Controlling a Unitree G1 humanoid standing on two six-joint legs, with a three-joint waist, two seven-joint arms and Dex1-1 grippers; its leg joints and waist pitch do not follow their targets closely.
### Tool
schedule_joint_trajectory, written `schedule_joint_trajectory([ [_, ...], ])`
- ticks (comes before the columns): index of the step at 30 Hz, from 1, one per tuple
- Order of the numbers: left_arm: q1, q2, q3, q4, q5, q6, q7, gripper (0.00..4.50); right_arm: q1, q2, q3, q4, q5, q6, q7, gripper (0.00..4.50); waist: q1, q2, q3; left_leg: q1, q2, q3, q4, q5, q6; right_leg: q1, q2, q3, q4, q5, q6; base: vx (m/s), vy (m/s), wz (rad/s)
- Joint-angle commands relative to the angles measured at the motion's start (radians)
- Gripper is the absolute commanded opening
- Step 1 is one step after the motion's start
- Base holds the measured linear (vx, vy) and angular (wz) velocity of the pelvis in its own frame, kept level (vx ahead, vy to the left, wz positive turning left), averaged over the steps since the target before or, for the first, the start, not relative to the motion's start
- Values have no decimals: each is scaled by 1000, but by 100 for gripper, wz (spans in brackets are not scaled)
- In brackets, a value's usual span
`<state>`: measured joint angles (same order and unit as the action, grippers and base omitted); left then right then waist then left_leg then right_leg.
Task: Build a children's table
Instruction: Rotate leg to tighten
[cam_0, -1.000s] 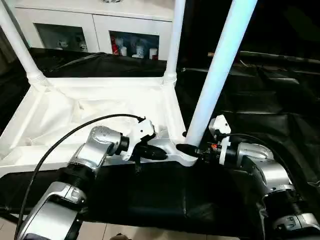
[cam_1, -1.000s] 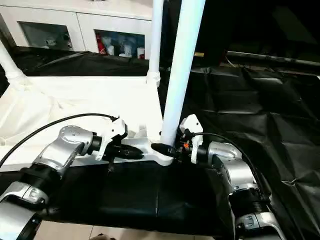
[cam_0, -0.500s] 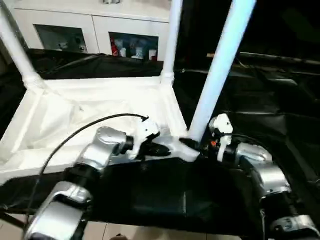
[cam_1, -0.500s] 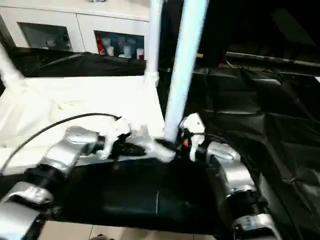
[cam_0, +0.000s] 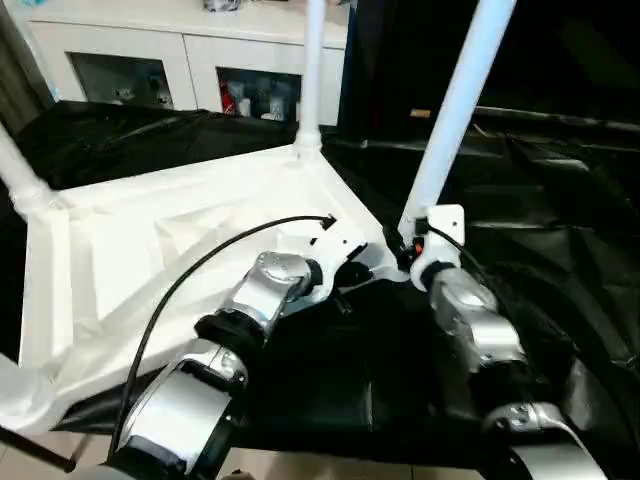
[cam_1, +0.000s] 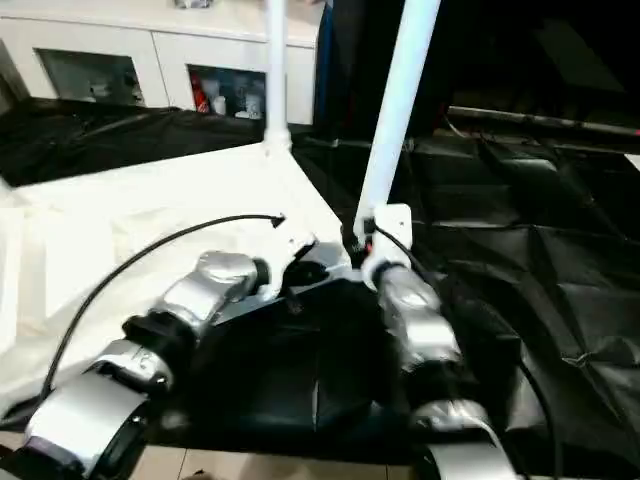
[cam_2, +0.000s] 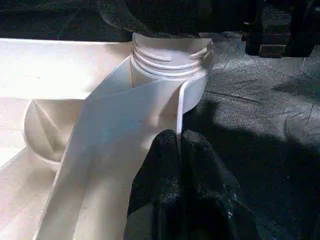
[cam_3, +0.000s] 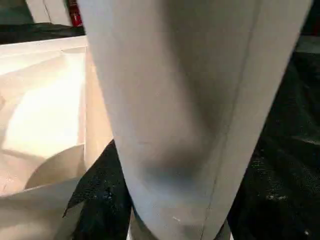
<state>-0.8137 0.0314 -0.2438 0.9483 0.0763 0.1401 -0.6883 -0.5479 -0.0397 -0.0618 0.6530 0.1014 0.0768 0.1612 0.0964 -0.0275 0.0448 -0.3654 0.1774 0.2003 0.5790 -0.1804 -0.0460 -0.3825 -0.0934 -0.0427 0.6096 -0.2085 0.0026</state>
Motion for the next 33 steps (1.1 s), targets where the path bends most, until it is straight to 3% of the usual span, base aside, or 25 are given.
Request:
schedule_joint_trajectory([
  [1, -12, 2, 25, 40, 15, 1, 102, 0, 41, 50, 52, 38, -7, 15, 52, 196, -4, 3, -52, 15, 51, -27, -78, -235, 6, 29, -60, 39, -80, -143, -192, 0, 0, 0],
  [2, -14, 5, 24, 46, 16, -3, 100, 0, 44, 50, 51, 24, 10, 10, 88, 196, -5, 2, -52, 16, 51, -27, -78, -241, 5, 29, -59, 39, -81, -148, -191, 0, 0, 0],
  [5, -17, 14, 24, 56, 16, -17, 91, 0, 49, 44, 48, -4, 44, 2, 156, 265, -4, 0, -52, 16, 53, -28, -79, -258, 8, 30, -61, 39, -83, -170, -188, 0, 0, 0],
  [8, -15, 29, 21, 56, 17, -40, 58, 0, 55, 16, 64, -31, 51, 16, 226, 287, -10, -3, -52, 7, 52, -31, -80, -252, 26, 35, -61, 38, -81, -150, -183, 0, 0, 0],
  [12, 36, 88, -5, -4, 1, -53, -127, 0, 95, -109, 132, -124, 74, 71, 474, 287, -19, -5, -51, 5, 52, -30, -76, -234, 42, 37, -61, 37, -81, -150, -202, 0, 0, 0],
  [16, 63, 119, -15, -36, -9, -77, -210, 0, 114, -165, 158, -163, 80, 91, 571, 287, -21, -7, -52, 3, 54, -27, -70, -193, 72, 39, -63, 37, -76, -100, -228, 0, 0, 0],
  [17, 85, 143, -23, -67, -21, -96, -275, 0, 120, -196, 166, -175, 78, 94, 615, 287, -19, -6, -52, 7, 57, -27, -71, -194, 68, 38, -63, 36, -77, -105, -238, 0, 0, 0],
  [18, 123, 179, -35, -129, -53, -109, -386, 0, 127, -230, 172, -189, 76, 96, 676, 287, -22, -9, -51, 5, 57, -27, -71, -196, 67, 38, -63, 36, -75, -108, -244, 0, 0, 0],
  [19, 132, 187, -37, -145, -62, -110, -412, 0, 128, -236, 173, -192, 76, 97, 690, 287, -24, -6, -51, 2, 59, -28, -73, -194, 68, 39, -62, 36, -72, -105, -250, 0, 0, 0],
  [20, 164, 218, -51, -215, -95, -72, -501, 0, 131, -255, 181, -204, 84, 99, 735, 287, -25, -4, -51, 12, 61, -26, -72, -208, 64, 31, -61, 37, -74, -113, -259, 0, 0, 0],
  [23, 198, 254, -69, -297, -123, -18, -583, 0, 132, -271, 191, -220, 101, 110, 780, 287, -23, -6, -50, 11, 62, -23, -73, -203, 58, 31, -61, 37, -69, -106, -272, 0, 0, 0],
  [25, 215, 271, -74, -332, -132, 1, -613, 0, 135, -278, 199, -233, 108, 115, 808, 287, -18, 1, -49, 14, 65, -22, -75, -203, 55, 29, -58, 37, -67, -97, -271, 0, 0, 0],
  [27, 232, 287, -80, -364, -134, 14, -633, 0, 139, -283, 210, -242, 111, 118, 836, 287, -15, -6, -49, 11, 63, -22, -74, -201, 51, 32, -61, 37, -65, -97, -269, 0, 0, 0],
  [30, 241, 293, -80, -379, -135, 19, -637, 0, 140, -284, 217, -243, 112, 116, 849, 287, -14, -5, -49, 12, 61, -21, -73, -200, 49, 30, -62, 38, -69, -115, -262, 0, 0, 0],
  [31, 246, 295, -78, -389, -135, 24, -638, 0, 140, -284, 220, -242, 111, 116, 860, 272, -14, -11, -48, 11, 61, -21, -74, -203, 47, 30, -61, 38, -70, -127, -257, 0, 0, 0],
  [33, 255, 300, -76, -412, -139, 42, -643, 0, 140, -281, 221, -237, 108, 108, 870, 253, -13, -9, -50, 12, 62, -22, -73, -196, 43, 30, -63, 39, -68, -128, -254, 0, 0, 0],
])
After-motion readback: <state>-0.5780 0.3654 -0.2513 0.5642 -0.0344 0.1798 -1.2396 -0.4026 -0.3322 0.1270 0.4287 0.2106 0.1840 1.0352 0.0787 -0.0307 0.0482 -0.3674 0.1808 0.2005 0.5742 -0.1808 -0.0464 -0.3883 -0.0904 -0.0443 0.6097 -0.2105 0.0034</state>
